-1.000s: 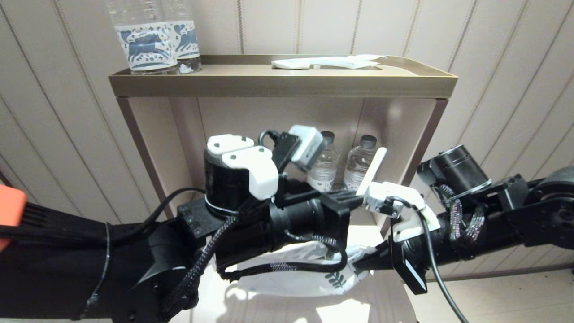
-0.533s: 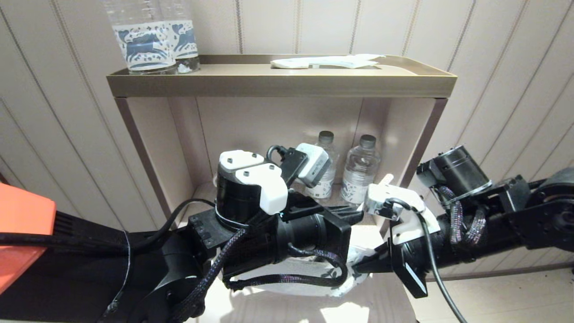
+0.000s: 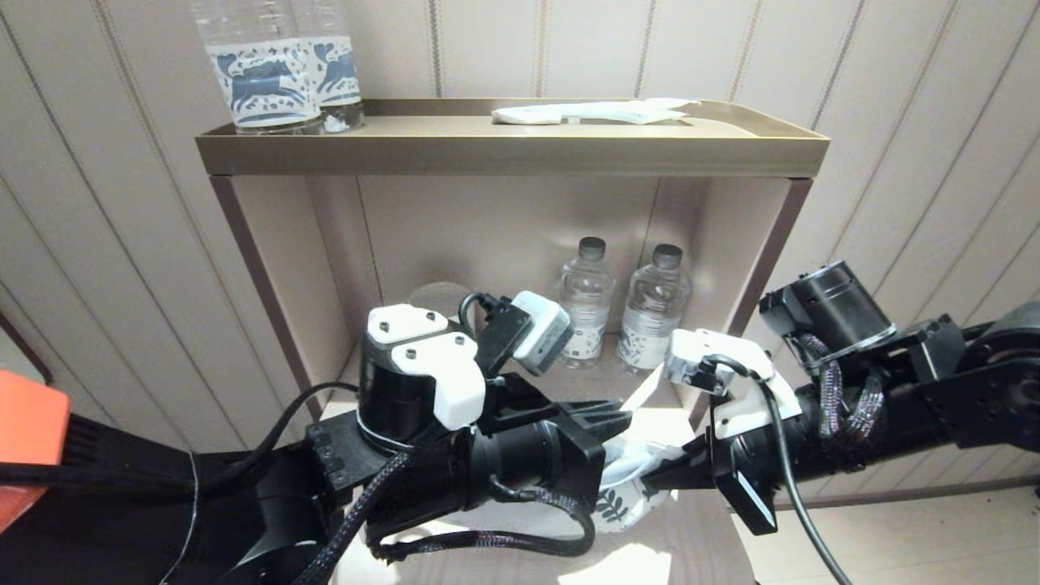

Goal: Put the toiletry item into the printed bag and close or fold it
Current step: Place the toothbrush in the storage bag

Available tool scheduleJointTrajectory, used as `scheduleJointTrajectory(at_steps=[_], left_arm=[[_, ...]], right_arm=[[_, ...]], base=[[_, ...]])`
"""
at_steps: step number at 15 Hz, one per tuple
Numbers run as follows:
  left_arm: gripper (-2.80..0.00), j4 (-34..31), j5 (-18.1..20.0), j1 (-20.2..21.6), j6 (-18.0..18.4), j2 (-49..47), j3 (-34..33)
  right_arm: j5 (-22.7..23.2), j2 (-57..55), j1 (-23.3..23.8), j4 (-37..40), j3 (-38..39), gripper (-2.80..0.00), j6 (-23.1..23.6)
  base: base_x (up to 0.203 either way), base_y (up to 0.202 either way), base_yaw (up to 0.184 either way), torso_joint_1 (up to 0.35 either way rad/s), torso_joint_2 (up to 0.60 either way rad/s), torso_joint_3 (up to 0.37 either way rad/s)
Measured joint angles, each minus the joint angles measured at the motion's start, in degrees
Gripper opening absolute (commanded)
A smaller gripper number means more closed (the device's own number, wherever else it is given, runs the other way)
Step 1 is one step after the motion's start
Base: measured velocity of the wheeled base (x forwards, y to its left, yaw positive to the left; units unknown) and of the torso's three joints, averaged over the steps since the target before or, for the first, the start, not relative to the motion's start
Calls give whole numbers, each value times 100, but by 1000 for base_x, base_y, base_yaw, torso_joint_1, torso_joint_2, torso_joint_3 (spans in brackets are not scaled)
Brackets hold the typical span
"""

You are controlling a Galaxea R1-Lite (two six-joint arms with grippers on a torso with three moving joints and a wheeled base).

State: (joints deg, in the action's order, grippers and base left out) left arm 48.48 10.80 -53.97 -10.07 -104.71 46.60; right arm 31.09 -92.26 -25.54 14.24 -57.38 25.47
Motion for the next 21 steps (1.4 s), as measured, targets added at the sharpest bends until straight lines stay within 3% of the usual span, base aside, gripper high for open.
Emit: scheduleJointTrajectory(at_steps=[10, 17, 21], left_arm=[[-280, 1, -13, 235, 337, 646, -952], [-280, -96, -20, 238, 506, 787, -1025], [-280, -224, 11, 53, 866, 909, -1092]], right_arm=[[0, 37, -12, 1, 0, -280, 0], [0, 41, -12, -7, -2, -280, -3], [2, 26, -9, 0, -30, -280, -6]], base=[[0, 0, 0, 0, 0, 0], [0, 0, 0, 0, 0, 0], [0, 0, 0, 0, 0, 0]])
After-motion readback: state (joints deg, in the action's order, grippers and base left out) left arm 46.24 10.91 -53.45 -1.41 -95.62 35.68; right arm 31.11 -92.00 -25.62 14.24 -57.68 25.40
